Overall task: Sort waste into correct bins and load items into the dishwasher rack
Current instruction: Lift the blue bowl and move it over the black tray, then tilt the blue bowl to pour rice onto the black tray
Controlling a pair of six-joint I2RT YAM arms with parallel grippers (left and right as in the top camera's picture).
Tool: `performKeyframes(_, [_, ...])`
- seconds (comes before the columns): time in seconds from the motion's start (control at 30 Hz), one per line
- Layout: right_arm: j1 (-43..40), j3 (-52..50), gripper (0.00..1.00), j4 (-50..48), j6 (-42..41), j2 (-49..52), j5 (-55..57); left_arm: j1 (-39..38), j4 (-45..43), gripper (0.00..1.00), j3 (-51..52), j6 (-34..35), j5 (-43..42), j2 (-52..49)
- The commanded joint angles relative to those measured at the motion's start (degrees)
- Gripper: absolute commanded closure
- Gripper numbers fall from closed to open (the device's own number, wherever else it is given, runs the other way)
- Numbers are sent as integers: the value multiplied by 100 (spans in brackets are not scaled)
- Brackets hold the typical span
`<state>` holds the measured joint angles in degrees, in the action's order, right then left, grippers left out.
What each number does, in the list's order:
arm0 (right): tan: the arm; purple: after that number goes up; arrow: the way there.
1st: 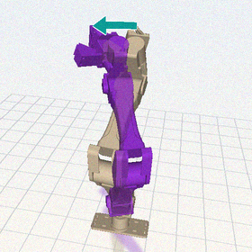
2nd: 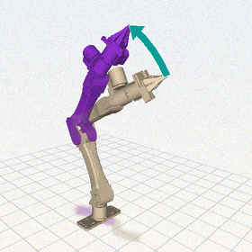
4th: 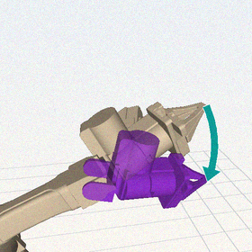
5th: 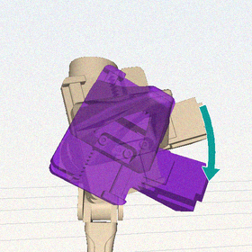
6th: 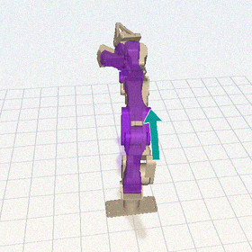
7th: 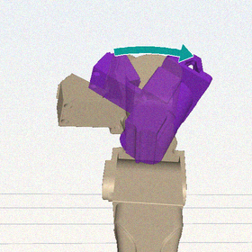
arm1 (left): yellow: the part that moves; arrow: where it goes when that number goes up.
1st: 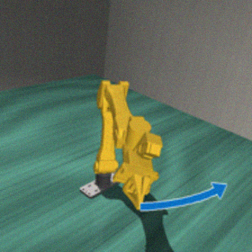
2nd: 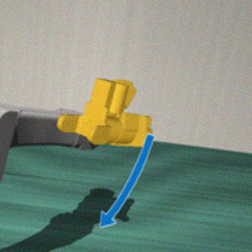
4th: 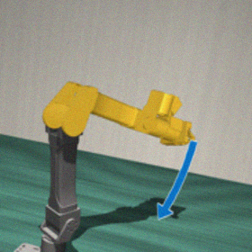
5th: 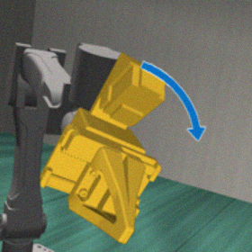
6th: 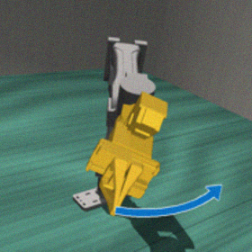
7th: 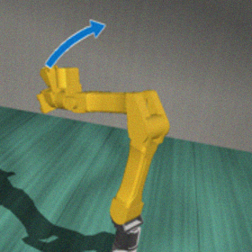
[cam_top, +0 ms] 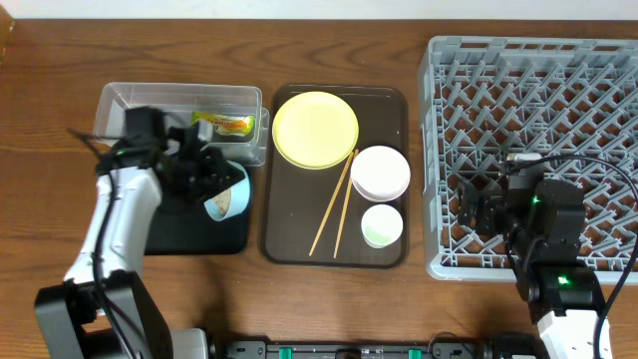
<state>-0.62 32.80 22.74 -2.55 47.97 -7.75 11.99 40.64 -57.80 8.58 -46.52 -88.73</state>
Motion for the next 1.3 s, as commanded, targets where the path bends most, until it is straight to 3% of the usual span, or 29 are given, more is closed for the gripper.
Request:
performKeyframes(0.0, [-15, 122, 1, 2, -61, 0, -24, 564, -4, 94, 181, -511, -1816, -155])
performKeyframes(0.17, [-15, 122, 1, 2, -61, 0, -24, 1248, -4, 94, 280, -645, -3005, -315])
performKeyframes(0.5, [-15, 122, 1, 24, -61, 0, -24, 1727, 20, 94, 284, -334, -3954, -389])
performKeyframes(1.0, [-15, 122, 1, 26, -61, 0, -24, 1996, 33, 94, 284, 791, -4000, -389])
performKeyframes(1.17, [-15, 122, 1, 26, -61, 0, -24, 2009, 39, 94, 284, 1681, -3987, -389])
performKeyframes(1.27, [-15, 122, 1, 26, -61, 0, -24, 2009, 39, 94, 284, 1834, -4079, -389])
